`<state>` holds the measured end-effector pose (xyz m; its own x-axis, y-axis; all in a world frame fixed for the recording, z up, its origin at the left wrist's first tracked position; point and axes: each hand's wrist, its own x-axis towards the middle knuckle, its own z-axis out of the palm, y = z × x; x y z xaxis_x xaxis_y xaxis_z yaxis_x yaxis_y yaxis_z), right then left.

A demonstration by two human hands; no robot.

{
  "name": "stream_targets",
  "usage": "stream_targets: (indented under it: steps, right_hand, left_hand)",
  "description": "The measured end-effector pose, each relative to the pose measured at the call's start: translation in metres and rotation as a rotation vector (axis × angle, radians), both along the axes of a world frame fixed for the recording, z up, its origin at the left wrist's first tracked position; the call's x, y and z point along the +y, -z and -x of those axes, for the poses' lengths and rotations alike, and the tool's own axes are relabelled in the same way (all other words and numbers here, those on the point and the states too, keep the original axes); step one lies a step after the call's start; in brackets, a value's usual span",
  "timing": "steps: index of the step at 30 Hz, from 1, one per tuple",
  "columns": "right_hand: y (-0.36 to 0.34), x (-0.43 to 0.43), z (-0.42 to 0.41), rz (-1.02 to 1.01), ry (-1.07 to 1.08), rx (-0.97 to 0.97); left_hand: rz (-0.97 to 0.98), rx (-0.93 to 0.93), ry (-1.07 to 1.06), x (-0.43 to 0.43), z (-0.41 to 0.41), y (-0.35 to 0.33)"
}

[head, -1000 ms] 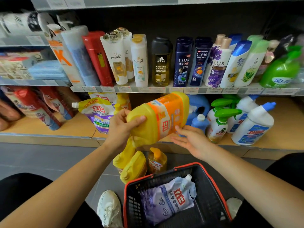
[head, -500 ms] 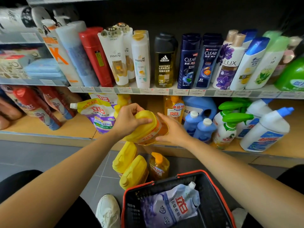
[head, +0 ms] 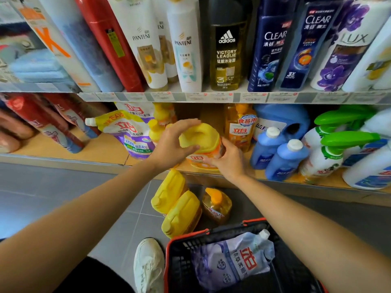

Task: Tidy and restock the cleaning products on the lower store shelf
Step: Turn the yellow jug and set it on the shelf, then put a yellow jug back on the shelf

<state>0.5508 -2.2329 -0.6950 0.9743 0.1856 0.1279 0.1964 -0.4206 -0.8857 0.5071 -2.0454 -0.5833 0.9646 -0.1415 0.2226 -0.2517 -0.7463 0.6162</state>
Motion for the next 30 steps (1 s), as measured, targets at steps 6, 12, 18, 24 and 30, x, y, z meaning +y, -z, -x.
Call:
stream_targets:
  steps: [6,12,18,24,30]
  right_hand:
    - [0.016,0.015,-0.003,-0.075,0.105,-0.015]
    - [0.027,0.027,-0.012,0.036,0.156,0.001]
    - [0.023,0.048,-0.037,0.080,0.264,0.030]
    - [0.016,0.054,-0.071,0.241,0.292,0.120]
    - [0.027,0.027,-0.043,0.106,-0.049,0.339]
  left_hand:
    - [-0.008,0.134,-0.105,0.042,0.035,0.053]
    - [-0.194,0.521,-0.289,0.075,0.046,0.101]
    - [-0.065,0.688,-0.332,0.078,0.048,0.132]
    - [0.105,0.734,-0.300,0.084,0.050,0.130]
    - [0.103,0.724,-0.207,0.089,0.054,0.102]
